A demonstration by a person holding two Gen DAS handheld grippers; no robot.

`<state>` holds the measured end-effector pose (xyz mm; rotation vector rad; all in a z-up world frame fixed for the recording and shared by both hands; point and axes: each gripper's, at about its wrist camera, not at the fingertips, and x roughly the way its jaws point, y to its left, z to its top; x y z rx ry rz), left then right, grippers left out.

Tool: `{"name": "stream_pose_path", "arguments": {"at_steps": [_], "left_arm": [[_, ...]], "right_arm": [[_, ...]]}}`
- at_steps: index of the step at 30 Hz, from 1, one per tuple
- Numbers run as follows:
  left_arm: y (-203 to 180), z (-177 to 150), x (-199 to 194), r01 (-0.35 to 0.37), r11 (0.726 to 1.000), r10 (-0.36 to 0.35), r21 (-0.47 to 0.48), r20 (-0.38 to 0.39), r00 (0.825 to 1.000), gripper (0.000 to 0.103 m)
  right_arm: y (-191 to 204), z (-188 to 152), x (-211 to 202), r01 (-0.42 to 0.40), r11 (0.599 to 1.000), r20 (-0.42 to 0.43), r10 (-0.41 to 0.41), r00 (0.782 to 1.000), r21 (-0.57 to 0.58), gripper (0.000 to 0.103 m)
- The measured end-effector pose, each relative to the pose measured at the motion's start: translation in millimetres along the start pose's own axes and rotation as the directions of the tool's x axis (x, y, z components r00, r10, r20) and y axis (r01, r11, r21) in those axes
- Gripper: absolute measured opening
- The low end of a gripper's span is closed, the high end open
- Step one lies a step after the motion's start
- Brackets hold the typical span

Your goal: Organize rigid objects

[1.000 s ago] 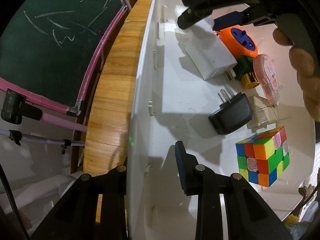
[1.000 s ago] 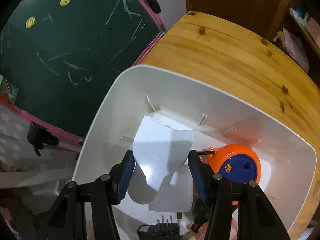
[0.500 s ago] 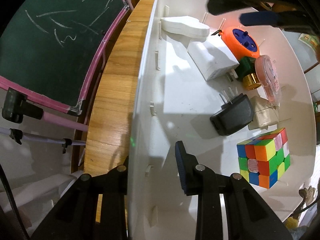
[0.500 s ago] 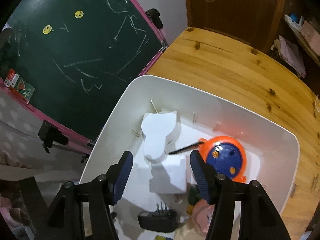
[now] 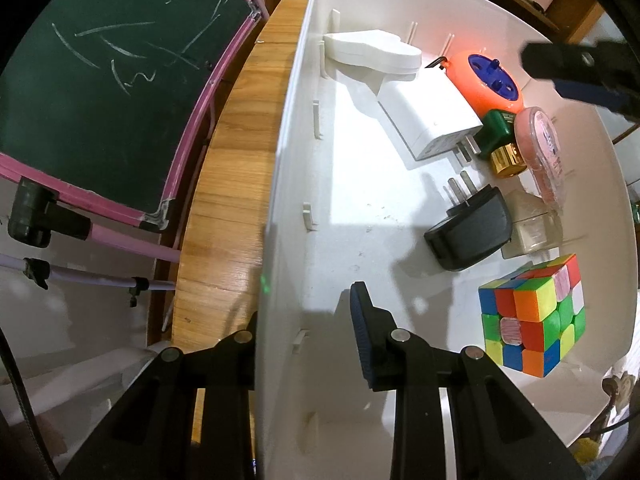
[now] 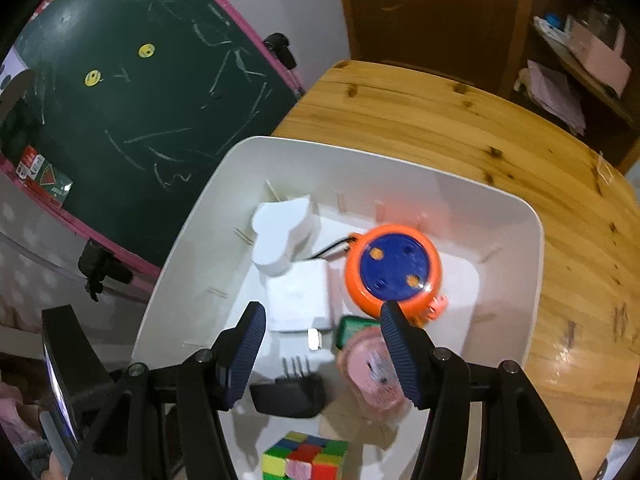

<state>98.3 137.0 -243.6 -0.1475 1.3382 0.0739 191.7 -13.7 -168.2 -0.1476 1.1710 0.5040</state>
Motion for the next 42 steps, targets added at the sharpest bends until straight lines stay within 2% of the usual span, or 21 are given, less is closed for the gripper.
{"name": "stream_pose_path", "arguments": {"at_steps": [12,17,18,21,27,33,40,42], "left_arm": [[-4.4,-3.1,-7.0,-0.027,1.000,0.027,0.008,0.011,1.000,0.033],[-8.8,-6.9,-26.5,-0.050,0.998,0.048,0.029,0.065,0.997,0.034],[-9.5,-7.5,-31.5,-0.060,0.998,0.058,0.029,0.074,0.996,0.038],[-11.3,-9.5,-47.6,-0.061,0.998,0.057,0.030,0.116,0.992,0.041],[-22.0,-13.4,-77.8,-0.080,0.996,0.070,0.047,0.184,0.980,0.050],[-31.3,-21.7,-102.9,-0.061,0.996,0.043,0.068,0.240,0.970,0.051],[-50.6,-33.3,-139.3,-0.075,0.992,0.038,0.100,0.327,0.944,0.052],[-56.4,-36.0,-149.1,-0.078,0.992,0.037,0.103,0.352,0.935,0.060]], "right_arm": [[-17.3,-62.0,-32.3,0.112,0.994,0.055,-0.112,0.992,-0.001,0.061],[-33.5,-90.3,-47.4,0.086,0.994,0.068,-0.090,0.994,0.070,0.061],[-35.4,-95.6,-51.5,0.058,0.995,0.077,-0.065,0.995,0.080,0.061],[-35.3,-108.0,-64.6,0.085,0.992,0.104,-0.095,0.990,0.094,0.061],[-38.3,-122.6,-82.4,0.068,0.992,0.130,-0.082,0.988,0.110,0.061],[-39.8,-135.2,-96.0,0.057,0.991,0.149,-0.074,0.986,0.119,0.061],[-45.4,-148.6,-126.1,0.051,0.986,0.208,-0.085,0.975,0.162,0.061],[-48.0,-152.0,-136.3,0.051,0.983,0.228,-0.091,0.969,0.177,0.061]]}}
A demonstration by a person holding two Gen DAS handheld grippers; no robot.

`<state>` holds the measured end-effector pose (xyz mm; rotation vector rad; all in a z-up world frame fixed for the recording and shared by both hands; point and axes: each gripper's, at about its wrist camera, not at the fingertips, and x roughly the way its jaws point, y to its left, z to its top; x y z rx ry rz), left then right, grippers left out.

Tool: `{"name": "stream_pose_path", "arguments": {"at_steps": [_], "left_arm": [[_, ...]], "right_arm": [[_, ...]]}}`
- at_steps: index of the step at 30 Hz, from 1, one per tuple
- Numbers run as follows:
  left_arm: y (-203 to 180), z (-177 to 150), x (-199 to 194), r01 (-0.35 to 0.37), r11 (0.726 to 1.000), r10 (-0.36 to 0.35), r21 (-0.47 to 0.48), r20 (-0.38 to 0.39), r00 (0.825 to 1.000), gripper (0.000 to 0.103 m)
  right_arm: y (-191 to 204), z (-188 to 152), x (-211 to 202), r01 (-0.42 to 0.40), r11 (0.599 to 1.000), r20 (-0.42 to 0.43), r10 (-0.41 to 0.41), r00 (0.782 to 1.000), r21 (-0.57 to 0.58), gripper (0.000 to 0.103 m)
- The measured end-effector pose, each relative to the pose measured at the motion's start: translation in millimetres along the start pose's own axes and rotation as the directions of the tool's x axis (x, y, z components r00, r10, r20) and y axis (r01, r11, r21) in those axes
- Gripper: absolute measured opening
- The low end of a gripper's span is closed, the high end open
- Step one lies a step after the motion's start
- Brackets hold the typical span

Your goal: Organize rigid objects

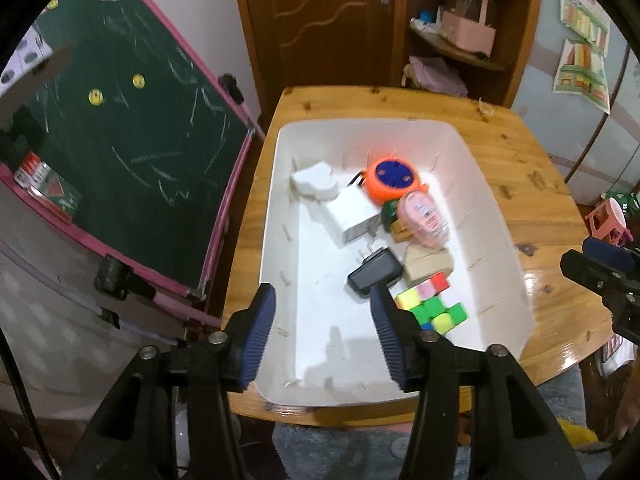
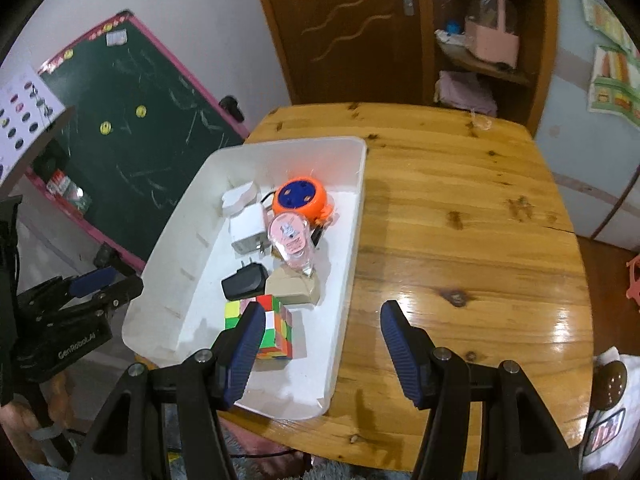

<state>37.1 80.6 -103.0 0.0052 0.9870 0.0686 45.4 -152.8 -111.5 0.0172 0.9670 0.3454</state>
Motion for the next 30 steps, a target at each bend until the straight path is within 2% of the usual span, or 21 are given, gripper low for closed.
{"name": "stream_pose_path", "arguments": {"at_steps": [2,5,18,26,28,30], "left_arm": [[-5.2,1.2,-10.6,-0.010,1.000,0.010,-0.001,0.031,0.999,0.064],[-14.0,2.7,-22.3,-0.029,1.000,0.028,0.006,0.060,0.998,0.064],[-66.5,11.0,-56.8,0.002,0.998,-0.008,0.061,0.107,0.994,0.065],[-86.7,19.7,-76.0,0.021,0.999,-0.026,0.046,0.120,0.992,0.065],[-87.9,19.5,-79.6,0.025,0.999,-0.029,0.036,0.124,0.992,0.068],[-87.7,18.4,-82.6,0.035,0.999,-0.038,0.023,0.126,0.991,0.075]], "right_arm": [[-4.6,-0.1,-9.3,0.007,1.000,0.017,-0.007,1.000,0.009,0.063],[-11.6,-1.7,-26.4,0.016,1.000,0.052,-0.017,0.999,0.025,0.075],[-30.2,-13.3,-81.4,0.037,0.999,0.142,-0.040,0.989,0.028,0.075],[-46.6,-16.6,-110.9,0.027,0.994,0.191,-0.047,0.981,0.102,0.075],[-46.9,-19.2,-117.5,0.032,0.994,0.206,-0.053,0.977,0.106,0.075],[-44.7,-22.4,-122.2,0.047,0.994,0.222,-0.067,0.973,0.098,0.075]]}}
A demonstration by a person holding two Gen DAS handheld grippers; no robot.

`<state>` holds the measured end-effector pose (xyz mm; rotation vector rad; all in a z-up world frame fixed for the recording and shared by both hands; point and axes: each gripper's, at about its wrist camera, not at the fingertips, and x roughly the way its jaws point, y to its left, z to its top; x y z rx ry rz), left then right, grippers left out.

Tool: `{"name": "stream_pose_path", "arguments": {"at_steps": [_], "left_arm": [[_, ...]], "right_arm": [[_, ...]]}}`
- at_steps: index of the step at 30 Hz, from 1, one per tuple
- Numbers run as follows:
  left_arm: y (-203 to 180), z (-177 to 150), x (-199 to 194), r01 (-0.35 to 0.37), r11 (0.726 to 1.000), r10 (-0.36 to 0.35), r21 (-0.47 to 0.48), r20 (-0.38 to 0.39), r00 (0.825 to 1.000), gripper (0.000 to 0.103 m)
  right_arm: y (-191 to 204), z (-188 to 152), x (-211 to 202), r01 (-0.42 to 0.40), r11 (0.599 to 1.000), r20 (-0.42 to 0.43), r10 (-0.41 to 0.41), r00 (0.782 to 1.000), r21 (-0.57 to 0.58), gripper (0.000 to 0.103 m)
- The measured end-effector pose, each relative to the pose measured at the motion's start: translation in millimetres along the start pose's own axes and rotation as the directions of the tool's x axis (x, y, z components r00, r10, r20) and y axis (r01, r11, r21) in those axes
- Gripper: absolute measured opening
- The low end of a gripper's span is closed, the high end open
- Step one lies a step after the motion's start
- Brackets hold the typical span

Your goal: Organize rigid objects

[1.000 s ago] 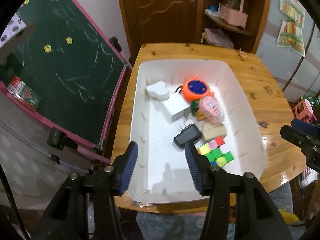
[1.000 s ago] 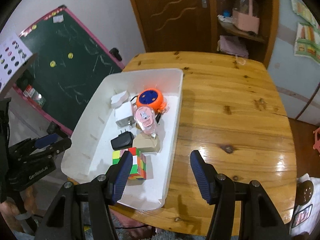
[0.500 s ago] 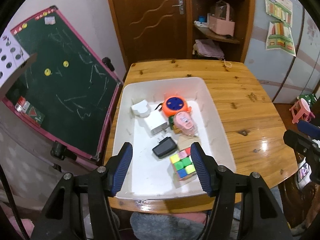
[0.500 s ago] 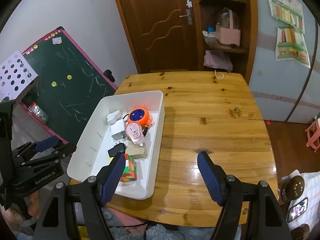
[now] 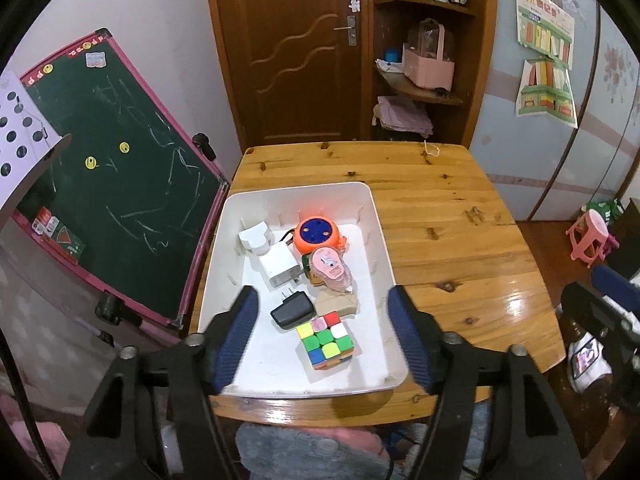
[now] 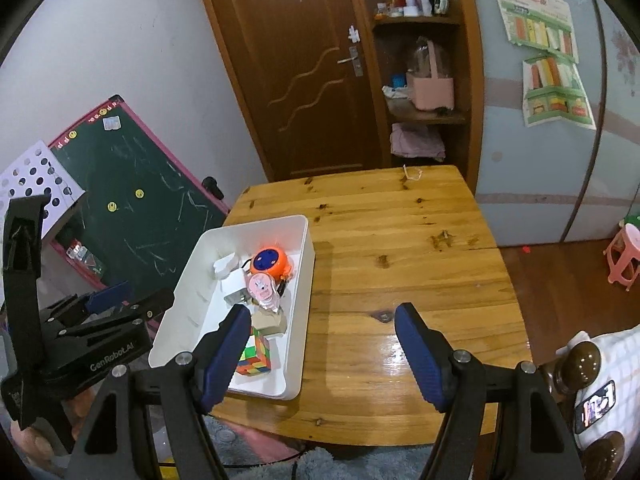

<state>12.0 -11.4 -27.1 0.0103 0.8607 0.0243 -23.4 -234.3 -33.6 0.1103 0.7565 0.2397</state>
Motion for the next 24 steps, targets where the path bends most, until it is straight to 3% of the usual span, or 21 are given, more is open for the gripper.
{"name": "stream_pose_path", "arguments": {"at_steps": [13,24], "left_arm": [[2.0,-9.4,-6.0,0.004,0.999,-0.004,-0.054,-0.002,1.000,0.076],[-4.1,-12.6,-3.0,-0.015,0.999,0.015,-0.033,-0.016,1.000,0.076]], "right_arm": [[-2.0,-7.5,4.3,0.016,1.000,-0.014,-0.015,1.000,0.006,0.075],[1.9,-10.6,12.5,0.029,1.000,-0.049,-0.029,0.998,-0.010,0.075]]}}
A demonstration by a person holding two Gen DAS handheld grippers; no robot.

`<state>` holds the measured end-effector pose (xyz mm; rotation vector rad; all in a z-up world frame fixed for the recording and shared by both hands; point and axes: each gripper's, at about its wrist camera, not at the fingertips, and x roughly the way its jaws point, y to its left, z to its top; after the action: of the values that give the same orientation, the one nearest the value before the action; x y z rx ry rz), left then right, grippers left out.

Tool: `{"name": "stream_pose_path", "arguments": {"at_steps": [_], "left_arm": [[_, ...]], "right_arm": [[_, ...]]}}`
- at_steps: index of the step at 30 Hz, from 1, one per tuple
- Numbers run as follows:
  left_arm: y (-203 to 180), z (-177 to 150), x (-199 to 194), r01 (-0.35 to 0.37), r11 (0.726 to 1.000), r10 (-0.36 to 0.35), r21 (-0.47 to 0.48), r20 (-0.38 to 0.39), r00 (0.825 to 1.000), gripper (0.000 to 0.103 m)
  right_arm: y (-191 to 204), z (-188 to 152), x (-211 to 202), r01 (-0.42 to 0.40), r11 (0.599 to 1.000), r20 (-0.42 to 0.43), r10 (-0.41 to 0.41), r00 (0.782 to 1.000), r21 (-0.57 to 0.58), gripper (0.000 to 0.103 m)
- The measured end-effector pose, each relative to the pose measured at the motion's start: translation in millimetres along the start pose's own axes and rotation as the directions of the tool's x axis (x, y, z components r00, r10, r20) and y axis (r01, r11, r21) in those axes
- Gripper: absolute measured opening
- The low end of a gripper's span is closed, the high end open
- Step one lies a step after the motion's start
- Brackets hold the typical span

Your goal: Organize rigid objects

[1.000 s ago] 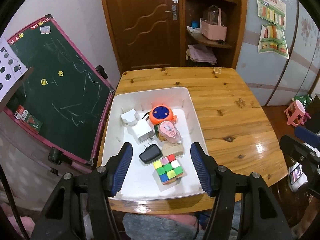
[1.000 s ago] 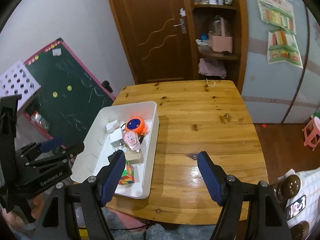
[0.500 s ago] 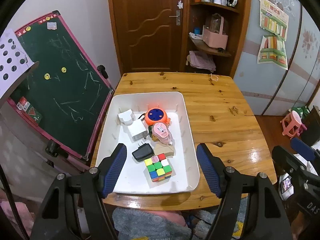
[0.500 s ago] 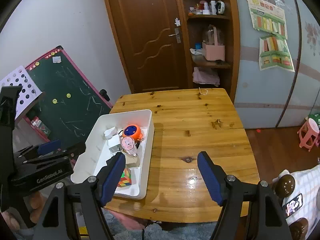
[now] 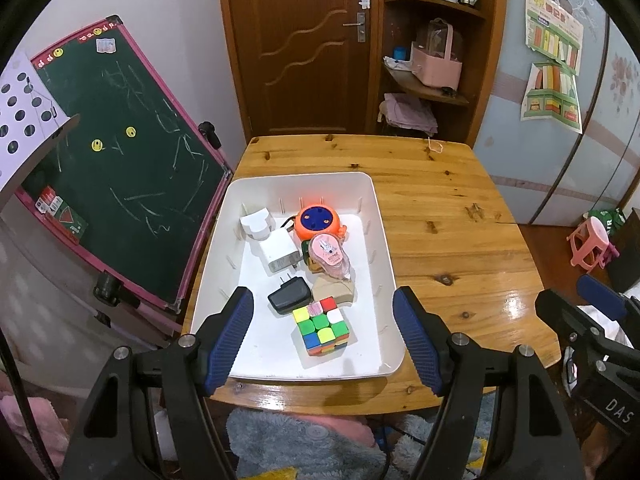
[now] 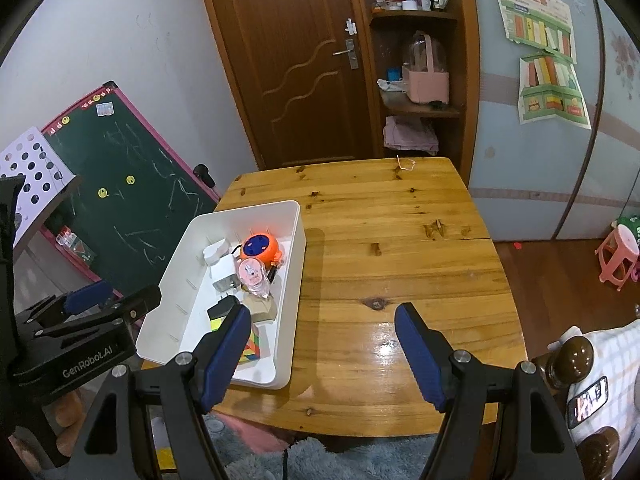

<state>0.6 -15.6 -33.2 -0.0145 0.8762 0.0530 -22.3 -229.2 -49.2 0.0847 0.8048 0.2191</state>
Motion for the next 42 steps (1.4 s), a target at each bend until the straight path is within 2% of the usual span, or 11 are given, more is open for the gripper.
{"name": "stream_pose_path", "arguments": {"at_steps": [42], "left_arm": [[-2.4,1.9,2.4,0.004,1.000,-0.004,-0.006,-0.008,1.000,0.076]], "right_arm": [[-7.4,2.6,3.1,0.001,1.000,-0.011,-0.001,1.000,0.004,0.075]]}}
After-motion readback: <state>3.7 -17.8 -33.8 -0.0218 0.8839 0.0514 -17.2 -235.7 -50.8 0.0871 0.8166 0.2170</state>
